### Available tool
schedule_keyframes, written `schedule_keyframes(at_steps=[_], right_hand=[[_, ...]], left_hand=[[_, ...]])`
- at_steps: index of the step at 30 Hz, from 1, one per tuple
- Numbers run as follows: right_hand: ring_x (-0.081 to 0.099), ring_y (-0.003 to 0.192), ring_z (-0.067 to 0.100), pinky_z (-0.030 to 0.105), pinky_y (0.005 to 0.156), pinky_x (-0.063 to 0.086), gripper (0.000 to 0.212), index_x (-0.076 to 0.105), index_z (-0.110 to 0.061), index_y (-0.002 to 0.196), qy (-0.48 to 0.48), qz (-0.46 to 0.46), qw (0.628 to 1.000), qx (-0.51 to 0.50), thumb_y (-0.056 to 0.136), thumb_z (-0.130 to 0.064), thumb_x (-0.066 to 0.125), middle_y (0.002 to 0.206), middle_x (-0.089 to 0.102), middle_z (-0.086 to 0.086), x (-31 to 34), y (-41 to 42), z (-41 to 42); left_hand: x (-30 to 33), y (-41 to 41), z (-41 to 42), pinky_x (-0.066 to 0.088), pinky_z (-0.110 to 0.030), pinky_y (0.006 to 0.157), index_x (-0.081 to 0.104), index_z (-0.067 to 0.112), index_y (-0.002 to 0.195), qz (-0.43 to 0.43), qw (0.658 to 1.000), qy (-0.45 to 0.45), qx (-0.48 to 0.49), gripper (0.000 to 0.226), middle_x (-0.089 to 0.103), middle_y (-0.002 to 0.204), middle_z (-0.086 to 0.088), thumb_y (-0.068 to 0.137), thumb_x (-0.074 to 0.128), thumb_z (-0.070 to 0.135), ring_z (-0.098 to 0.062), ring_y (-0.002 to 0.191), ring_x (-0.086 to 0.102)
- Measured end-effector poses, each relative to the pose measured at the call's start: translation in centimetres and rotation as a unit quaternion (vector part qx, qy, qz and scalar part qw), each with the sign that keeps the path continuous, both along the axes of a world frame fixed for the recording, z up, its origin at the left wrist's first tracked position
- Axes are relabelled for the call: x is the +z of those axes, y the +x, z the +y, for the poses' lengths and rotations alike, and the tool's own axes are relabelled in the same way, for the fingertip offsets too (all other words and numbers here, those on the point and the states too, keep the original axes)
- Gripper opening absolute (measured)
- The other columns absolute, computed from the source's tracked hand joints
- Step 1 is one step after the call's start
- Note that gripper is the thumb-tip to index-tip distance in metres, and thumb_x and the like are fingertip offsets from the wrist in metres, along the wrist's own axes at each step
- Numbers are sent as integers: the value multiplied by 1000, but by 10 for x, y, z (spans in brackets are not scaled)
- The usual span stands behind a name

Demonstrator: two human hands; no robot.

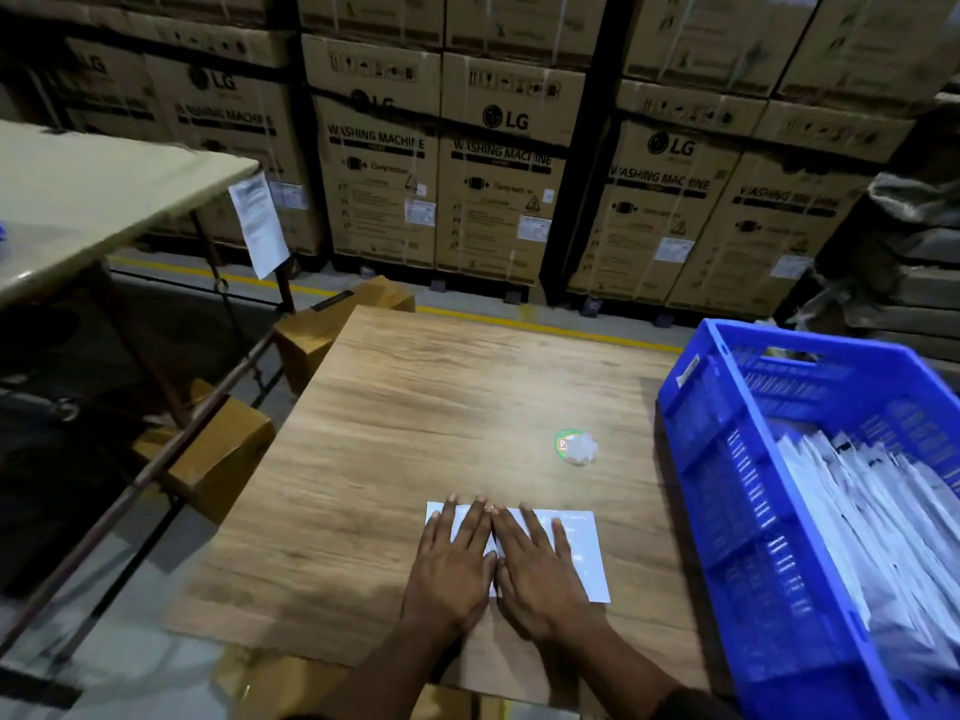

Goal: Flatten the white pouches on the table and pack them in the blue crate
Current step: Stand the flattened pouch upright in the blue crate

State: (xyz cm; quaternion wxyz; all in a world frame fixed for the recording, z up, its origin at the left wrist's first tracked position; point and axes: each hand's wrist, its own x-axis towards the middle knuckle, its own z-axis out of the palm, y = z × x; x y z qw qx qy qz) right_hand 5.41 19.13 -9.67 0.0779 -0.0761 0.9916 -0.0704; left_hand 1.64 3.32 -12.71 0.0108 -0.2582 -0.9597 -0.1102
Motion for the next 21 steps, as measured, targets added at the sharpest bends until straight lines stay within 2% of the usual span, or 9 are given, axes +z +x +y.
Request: schedule_keyframes(at_steps=[5, 9, 14, 16, 18, 20, 21], right_hand=[[27, 149, 24, 50, 114, 14, 62, 27, -26, 157, 11, -2, 1000, -28, 98, -44, 37, 162, 26, -9, -9, 7, 8], [1, 154, 23, 48, 119, 4, 69, 17, -25, 159, 8, -17, 997, -69, 101, -62, 18, 167, 5, -3, -19, 15, 30], [-28, 148, 16, 46, 120, -11, 83, -17, -35, 156, 40, -18, 996, -79, 85, -77, -10, 159, -33, -15, -9, 27, 67], [-30, 147, 15, 47, 119, -14, 81, -21, -36, 154, 35, -34, 996, -79, 86, -77, -8, 155, -39, -17, -3, 27, 69], [-29, 148, 18, 50, 118, -16, 77, -18, -32, 156, 28, -50, 995, -86, 93, -72, 2, 157, -37, -13, 3, 23, 64], [-19, 151, 25, 53, 117, -13, 77, -8, -23, 159, 45, -34, 995, -78, 98, -65, 14, 163, -25, -5, 4, 21, 56], [-9, 153, 29, 55, 118, -7, 76, 2, -19, 160, 63, -10, 996, -58, 99, -61, 21, 166, -13, -1, 5, 20, 50]], left_hand=[[-7, 3, -2, 36, -52, 109, 52, 11, 147, 50, 998, 38, -1, 54, 44, 157, -6, 100, 42, 36, -41, 144, 39], [-12, 3, 0, 39, -54, 111, 43, 7, 152, 48, 998, 34, 10, 59, 39, 160, -8, 102, 42, 37, -41, 147, 35], [-12, 3, -1, 31, -54, 113, 46, 12, 152, 20, 999, 19, 26, 61, 38, 161, -5, 99, 40, 43, -41, 147, 33], [-10, 3, 0, 28, -54, 114, 48, 13, 151, 16, 1000, 8, 25, 61, 40, 160, -4, 99, 38, 44, -42, 147, 33], [-9, 2, 0, 28, -55, 114, 50, 14, 149, 15, 999, 7, 31, 60, 39, 161, -5, 99, 37, 44, -42, 147, 34], [-9, 2, 0, 27, -55, 115, 47, 16, 152, 23, 999, 13, 40, 62, 34, 163, -9, 98, 38, 45, -41, 149, 30], [-9, 3, 0, 26, -56, 115, 43, 15, 153, 30, 999, 16, 41, 63, 31, 164, -12, 97, 40, 44, -42, 150, 27]])
